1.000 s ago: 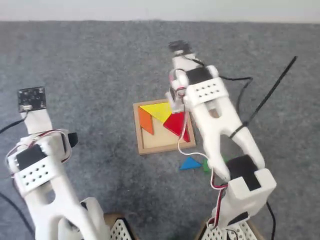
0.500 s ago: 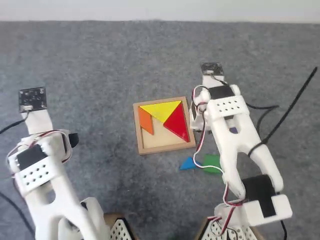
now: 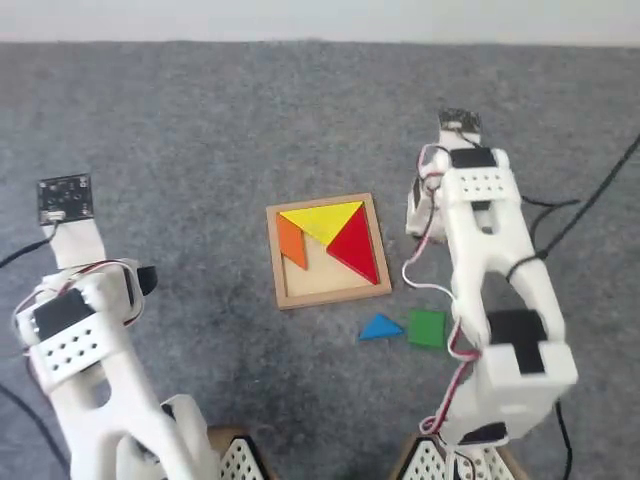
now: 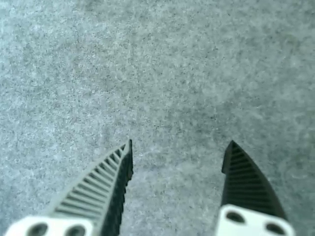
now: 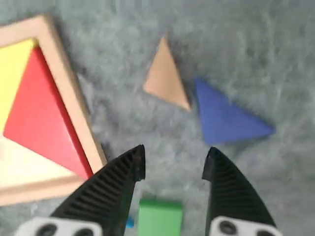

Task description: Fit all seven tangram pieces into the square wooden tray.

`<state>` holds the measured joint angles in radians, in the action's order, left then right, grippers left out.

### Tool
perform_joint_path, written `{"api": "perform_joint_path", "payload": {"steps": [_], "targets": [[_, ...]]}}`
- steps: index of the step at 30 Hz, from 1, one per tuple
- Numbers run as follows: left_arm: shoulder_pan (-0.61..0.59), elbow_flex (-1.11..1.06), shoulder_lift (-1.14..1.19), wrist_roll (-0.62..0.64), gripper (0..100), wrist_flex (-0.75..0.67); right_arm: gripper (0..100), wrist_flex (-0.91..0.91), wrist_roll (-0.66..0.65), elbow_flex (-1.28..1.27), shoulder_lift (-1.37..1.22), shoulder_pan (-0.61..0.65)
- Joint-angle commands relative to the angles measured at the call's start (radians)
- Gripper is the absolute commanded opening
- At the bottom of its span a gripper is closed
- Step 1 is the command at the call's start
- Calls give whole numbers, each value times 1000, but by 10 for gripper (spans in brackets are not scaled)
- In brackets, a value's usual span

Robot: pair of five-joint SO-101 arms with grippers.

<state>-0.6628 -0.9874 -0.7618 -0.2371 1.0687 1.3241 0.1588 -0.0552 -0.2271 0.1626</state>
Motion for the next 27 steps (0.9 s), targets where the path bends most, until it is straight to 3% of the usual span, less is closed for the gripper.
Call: {"api": "perform_joint_path", "payload": {"steps": [1,27], "targets": [[8,8,-15,-6,283,-25,183,16,-31,186,-74,5],[8,8,-20,-9,283,-25,231,41,-80,368,-343,21]]}}
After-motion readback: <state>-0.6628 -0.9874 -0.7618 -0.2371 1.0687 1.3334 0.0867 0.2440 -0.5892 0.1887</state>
